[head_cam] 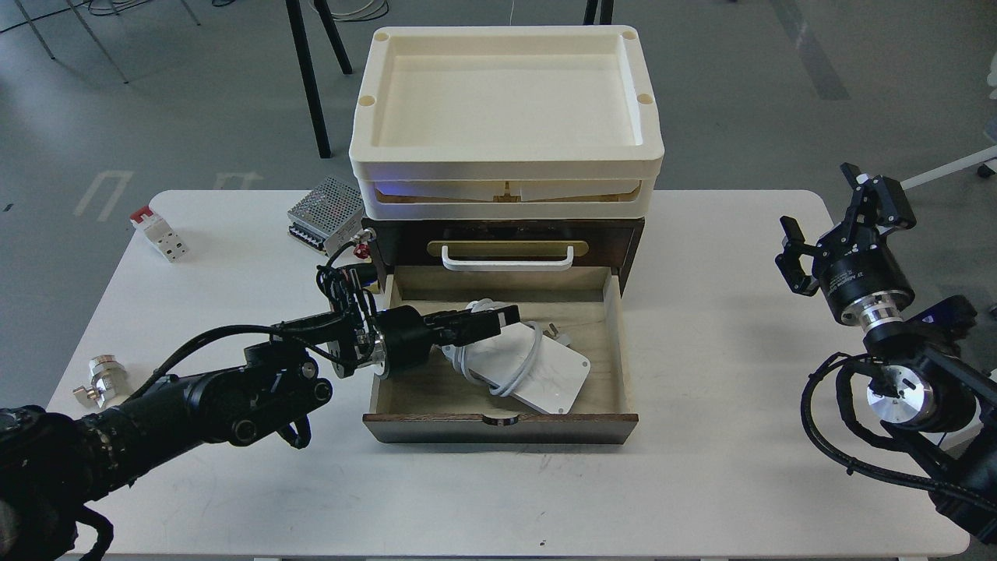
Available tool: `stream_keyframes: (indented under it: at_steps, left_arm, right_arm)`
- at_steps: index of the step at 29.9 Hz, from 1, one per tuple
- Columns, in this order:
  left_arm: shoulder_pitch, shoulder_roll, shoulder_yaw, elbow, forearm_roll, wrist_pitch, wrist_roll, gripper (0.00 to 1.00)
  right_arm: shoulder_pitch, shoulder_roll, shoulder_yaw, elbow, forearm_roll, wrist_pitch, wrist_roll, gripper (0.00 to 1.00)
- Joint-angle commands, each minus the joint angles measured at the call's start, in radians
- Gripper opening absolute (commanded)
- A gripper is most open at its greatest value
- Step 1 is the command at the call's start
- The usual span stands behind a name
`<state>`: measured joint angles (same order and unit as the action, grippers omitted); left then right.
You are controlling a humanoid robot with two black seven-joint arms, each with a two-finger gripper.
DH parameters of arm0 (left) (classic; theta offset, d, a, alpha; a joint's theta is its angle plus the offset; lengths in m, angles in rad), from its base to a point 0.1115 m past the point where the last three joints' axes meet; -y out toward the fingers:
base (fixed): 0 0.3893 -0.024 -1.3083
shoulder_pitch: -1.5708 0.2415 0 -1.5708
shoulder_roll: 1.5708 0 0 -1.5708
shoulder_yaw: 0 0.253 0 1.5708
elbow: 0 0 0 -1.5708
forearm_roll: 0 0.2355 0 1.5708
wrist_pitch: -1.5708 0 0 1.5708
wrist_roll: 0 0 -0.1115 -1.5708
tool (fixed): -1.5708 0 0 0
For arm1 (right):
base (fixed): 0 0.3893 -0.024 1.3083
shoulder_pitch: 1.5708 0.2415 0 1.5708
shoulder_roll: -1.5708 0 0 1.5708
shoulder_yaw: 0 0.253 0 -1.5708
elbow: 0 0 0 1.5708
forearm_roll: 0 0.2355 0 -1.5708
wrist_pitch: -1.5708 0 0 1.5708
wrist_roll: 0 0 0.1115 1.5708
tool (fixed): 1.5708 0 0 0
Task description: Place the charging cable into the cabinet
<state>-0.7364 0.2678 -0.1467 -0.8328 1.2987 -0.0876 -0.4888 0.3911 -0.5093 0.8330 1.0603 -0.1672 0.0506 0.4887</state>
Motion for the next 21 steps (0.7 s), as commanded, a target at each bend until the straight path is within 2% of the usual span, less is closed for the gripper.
stream_keyframes:
  at_steps: [1,6,10,16,21]
  left_arm:
    - [-0.001,0.013,0.003,0.0,0.005,0.0,0.0,0.84]
    - [-0.006,0.036,0.004,-0.005,0.007,0.0,0.0,0.85]
    - [-0.008,0.079,0.003,-0.057,0.007,0.015,0.0,0.85]
    - [-0.012,0.189,-0.005,-0.143,0.004,0.022,0.0,0.85]
    - [-0.005,0.341,-0.04,-0.271,-0.007,0.02,0.0,0.87]
  right_arm:
    - [0.0,0.0,0.001,0.001,0.0,0.0,0.0,0.99]
    - [0.0,0.0,0.0,0.001,0.0,0.0,0.0,0.99]
    - [0.0,0.0,0.0,0.0,0.0,0.0,0.0,0.99]
    - [0.0,0.0,0.001,0.001,0.0,0.0,0.0,0.99]
    - [0.0,0.0,0.0,0.001,0.0,0.0,0.0,0.99]
